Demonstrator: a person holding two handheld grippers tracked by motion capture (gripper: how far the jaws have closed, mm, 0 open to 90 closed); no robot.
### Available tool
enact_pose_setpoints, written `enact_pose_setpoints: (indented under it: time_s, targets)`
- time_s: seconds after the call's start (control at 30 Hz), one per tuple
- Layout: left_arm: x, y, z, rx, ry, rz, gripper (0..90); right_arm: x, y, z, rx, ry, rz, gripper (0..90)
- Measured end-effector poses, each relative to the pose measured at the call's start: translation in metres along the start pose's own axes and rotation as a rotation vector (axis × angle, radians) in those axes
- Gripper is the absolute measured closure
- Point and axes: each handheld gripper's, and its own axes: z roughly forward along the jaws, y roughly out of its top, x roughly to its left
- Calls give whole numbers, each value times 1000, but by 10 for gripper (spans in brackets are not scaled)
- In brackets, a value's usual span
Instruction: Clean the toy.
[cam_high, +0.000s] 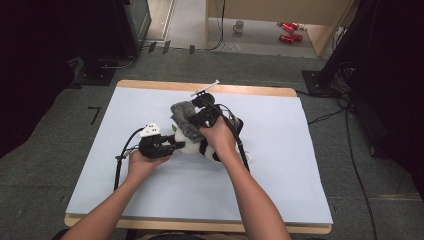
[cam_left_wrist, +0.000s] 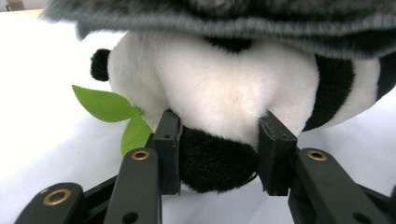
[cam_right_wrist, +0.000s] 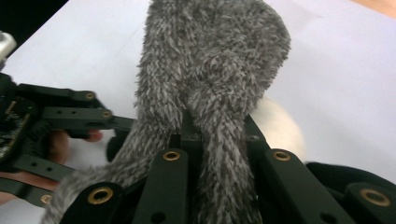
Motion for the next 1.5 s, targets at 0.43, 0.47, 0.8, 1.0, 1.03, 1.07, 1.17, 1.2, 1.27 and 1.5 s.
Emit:
enact_pose_setpoints:
  time_s: [0.43,0.47,0.8,1.0,1.03,1.07,1.17,1.2,1.27,1.5]
  targets:
    - [-6,18,-3,25,-15,-20,611,-35,-4,-20,-20,-103,70,786]
    - [-6,18,-3,25,-15,-20,612,-35,-4,-20,-20,-103,70,786]
    - [-5,28,-1,22,-7,-37,613,-9,8,-49,-105,-54,50,790]
    - [-4,31,0,19,-3,-45,613,14,13,-40,-107,-1,30,790]
    - [-4,32,1,20,0,-47,614,23,12,-32,-94,19,22,789]
    - [-4,32,1,20,0,-47,614,28,10,-26,-75,18,18,789]
    - [-3,32,2,54,13,-51,621,32,-1,-5,-21,-19,-12,786]
    - [-3,32,2,54,13,-51,623,32,-1,-5,-21,-19,-12,786]
    - [0,30,5,63,8,-56,624,19,-12,1,-39,0,11,784]
    - [2,26,7,44,7,-70,632,0,-14,-13,-52,-76,10,787]
